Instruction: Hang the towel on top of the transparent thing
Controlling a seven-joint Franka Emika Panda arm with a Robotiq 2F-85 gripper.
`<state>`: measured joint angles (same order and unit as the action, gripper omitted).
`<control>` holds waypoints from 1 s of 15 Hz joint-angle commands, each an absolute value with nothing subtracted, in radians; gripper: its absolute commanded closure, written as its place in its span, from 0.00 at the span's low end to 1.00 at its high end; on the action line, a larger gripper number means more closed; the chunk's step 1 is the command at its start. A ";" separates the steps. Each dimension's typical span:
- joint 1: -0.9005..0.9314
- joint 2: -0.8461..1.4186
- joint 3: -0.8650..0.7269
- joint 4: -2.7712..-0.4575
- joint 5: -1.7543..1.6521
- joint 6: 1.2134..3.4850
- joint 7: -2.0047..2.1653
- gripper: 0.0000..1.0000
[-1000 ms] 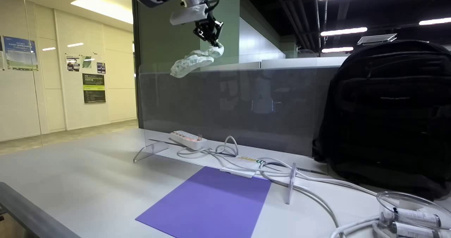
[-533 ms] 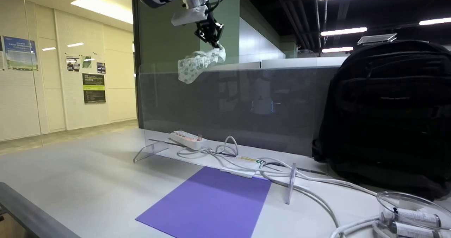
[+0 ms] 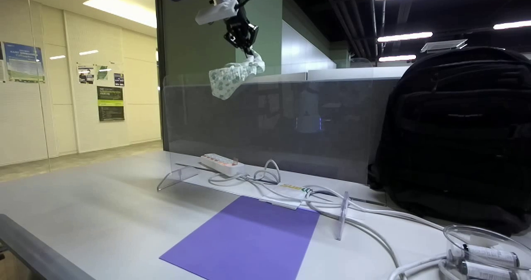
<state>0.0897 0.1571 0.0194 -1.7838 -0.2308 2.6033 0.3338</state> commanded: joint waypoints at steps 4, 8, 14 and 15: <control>0.064 0.092 0.008 -2.012 -0.151 2.745 0.279 1.00; 0.071 0.047 0.012 -2.052 -0.145 2.726 0.281 1.00; 0.089 -0.030 0.048 -2.026 -0.155 2.610 0.307 0.74; 0.088 -0.041 0.057 -2.023 -0.157 2.595 0.319 0.73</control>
<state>0.0906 -0.0054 0.0398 -2.0398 -0.1394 2.6565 0.2628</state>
